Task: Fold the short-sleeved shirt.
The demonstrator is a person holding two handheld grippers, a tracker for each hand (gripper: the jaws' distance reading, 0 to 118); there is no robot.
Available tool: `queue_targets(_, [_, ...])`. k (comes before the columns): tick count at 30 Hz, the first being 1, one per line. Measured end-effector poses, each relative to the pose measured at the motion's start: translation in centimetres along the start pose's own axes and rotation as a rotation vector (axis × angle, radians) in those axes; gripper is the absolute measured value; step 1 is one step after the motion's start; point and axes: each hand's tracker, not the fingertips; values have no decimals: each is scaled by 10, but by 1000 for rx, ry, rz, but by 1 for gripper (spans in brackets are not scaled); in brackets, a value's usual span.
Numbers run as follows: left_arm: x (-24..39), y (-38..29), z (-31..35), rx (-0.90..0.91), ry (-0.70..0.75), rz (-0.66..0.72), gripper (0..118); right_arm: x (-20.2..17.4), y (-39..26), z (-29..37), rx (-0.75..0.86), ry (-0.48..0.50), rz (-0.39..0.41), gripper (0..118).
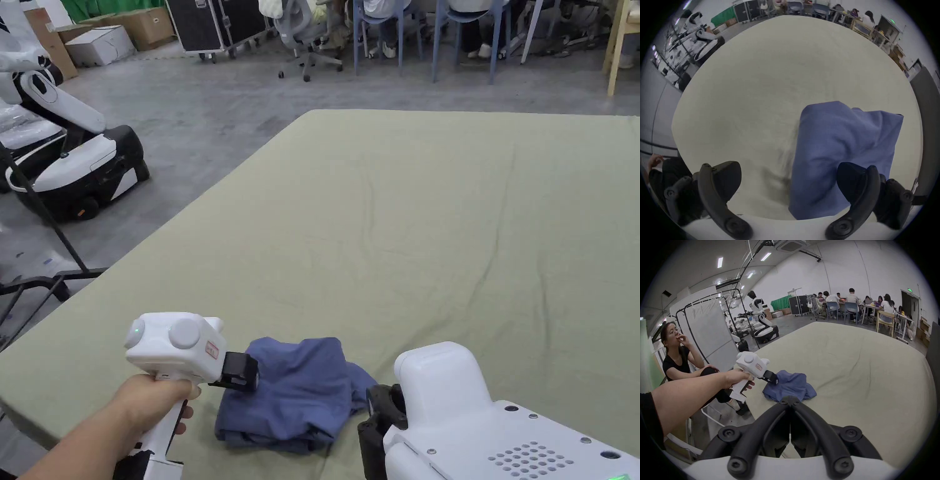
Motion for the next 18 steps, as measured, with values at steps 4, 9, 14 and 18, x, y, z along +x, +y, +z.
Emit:
queue_targets(4, [1,-4,14,22,99,-11,113,2,1,6,9,-14,2,2])
queue_targets(9, [38,-20,82,280,349,-10,0,17,4,20,39,-29,-12,2])
queue_targets(14, [84,-32,164,488,199,-81,0,62,14,57,130,-116,-34,2])
queue_targets(18, [146,-51,232,643,73,-47,0,116,21,106,206,-266,-75,2])
